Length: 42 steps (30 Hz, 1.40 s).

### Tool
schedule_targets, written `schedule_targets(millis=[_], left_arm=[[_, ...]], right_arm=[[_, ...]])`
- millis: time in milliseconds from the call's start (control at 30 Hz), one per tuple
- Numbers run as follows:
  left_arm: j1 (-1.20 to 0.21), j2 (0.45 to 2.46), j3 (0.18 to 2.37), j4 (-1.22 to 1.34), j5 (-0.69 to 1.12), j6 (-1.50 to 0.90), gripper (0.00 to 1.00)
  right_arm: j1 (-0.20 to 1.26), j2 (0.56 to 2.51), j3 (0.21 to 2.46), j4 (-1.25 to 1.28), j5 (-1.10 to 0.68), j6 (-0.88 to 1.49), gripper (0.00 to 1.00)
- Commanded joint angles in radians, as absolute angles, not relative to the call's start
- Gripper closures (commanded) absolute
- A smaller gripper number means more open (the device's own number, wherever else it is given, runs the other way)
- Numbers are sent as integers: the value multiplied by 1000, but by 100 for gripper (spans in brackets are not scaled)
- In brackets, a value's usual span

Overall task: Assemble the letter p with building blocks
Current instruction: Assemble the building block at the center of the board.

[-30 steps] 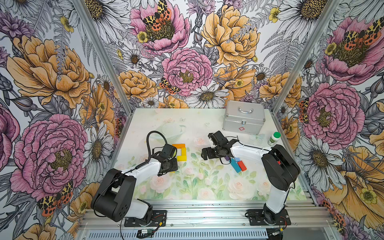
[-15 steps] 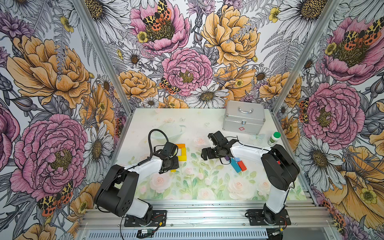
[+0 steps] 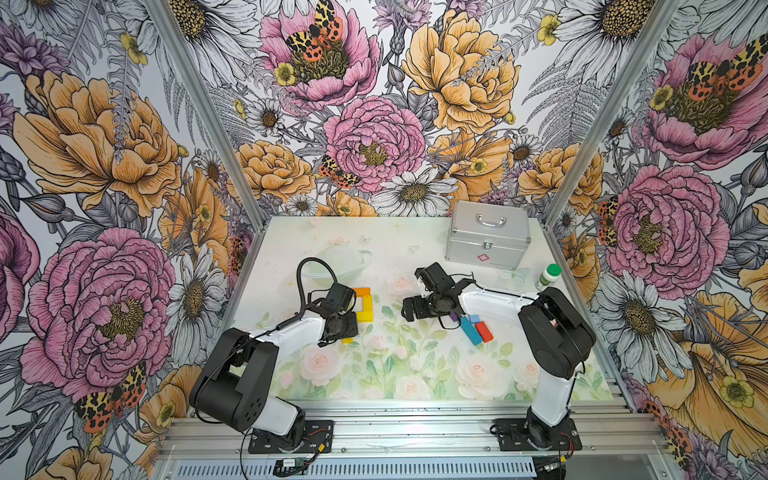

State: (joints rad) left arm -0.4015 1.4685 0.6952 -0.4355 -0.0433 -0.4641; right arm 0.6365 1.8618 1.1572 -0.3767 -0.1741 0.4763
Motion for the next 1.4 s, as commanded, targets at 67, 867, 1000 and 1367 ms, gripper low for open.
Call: schedule_targets(millis=[67, 867, 1000, 1367], left_arm=[[-388, 1417, 677, -430, -69, -467, 54], [-177, 1361, 528, -120, 118, -623, 77], [-165, 1387, 515, -84, 146, -627, 82], [-105, 1398, 476, -31, 216, -620, 97]], right_arm=[[643, 1870, 1175, -368, -181, 462, 1], [717, 2035, 1298, -309, -303, 516, 57], [724, 2066, 1325, -301, -326, 530, 78], [741, 2139, 1379, -295, -369, 558, 100]])
